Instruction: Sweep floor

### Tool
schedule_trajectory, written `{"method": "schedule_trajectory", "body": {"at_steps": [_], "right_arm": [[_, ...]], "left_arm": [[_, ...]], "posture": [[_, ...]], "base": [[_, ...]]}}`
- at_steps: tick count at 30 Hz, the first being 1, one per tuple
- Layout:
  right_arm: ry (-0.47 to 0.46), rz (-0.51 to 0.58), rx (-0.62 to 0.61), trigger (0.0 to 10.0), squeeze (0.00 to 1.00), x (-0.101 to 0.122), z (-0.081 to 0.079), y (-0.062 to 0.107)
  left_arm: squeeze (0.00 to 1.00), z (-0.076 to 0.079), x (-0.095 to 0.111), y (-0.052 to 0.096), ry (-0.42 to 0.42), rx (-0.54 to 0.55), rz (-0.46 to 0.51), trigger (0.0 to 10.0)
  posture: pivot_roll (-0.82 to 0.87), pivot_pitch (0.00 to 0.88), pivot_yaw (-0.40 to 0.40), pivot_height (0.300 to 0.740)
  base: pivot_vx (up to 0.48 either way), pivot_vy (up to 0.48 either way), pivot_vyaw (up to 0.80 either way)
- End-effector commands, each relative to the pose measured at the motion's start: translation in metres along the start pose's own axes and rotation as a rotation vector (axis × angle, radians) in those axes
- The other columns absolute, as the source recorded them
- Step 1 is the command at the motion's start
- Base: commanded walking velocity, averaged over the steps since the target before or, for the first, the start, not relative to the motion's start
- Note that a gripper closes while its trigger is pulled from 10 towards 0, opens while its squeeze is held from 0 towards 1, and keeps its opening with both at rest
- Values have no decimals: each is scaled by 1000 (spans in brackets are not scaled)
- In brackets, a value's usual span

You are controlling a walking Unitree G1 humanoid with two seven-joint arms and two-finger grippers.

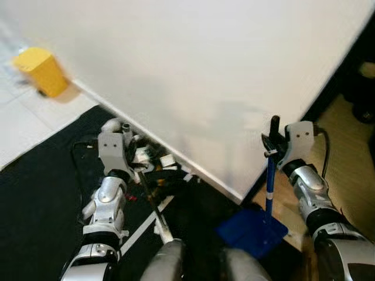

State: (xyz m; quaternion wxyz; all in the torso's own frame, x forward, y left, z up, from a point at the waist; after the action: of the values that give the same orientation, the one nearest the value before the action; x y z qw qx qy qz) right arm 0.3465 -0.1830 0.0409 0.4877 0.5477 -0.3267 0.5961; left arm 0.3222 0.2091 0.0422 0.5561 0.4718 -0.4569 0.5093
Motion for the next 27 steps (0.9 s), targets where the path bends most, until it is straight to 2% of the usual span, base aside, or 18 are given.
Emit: {"method": "schedule_trajectory", "body": {"at_steps": [1, 6, 18, 27], "right_arm": [[-51, -23, 72, 10000, 0, -7, -15, 0], [-46, -54, 137, 10000, 0, -13, -24, 3], [-114, -19, 145, 10000, 0, -2, -26, -5], [-123, -49, 109, 10000, 0, -12, -15, 3]], "left_arm": [[0, 2, -7, 2, 3, -5, -29, 10000], [0, 2, -7, 1, 3, -6, -30, 10000], [0, 3, -4, -1, -12, -15, -33, 10000], [0, 3, -4, -1, -18, -19, -38, 10000]], "posture": [[39, 14, -31, 740], [37, 13, -30, 740], [40, 14, -29, 740], [37, 3, -20, 740]], "base": [[0, 0, 788], [0, 0, 793], [0, 0, 794], [0, 0, 653]]}}
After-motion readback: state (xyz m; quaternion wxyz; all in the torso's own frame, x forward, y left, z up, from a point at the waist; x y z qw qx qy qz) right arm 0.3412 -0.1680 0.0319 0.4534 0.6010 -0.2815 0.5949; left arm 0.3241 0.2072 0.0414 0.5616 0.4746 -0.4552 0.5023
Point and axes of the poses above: a point about 5 cm out from each wrist's last joint towards the gripper, its own y axis pointing back from the gripper into the wrist, its own x axis along the axis of the wrist's last joint, z = x × y, the point moved 4 cm from there along -y, pointing out of the wrist towards the gripper, and after that the axes turned 9 degrees about y, right-handed, at the moved point
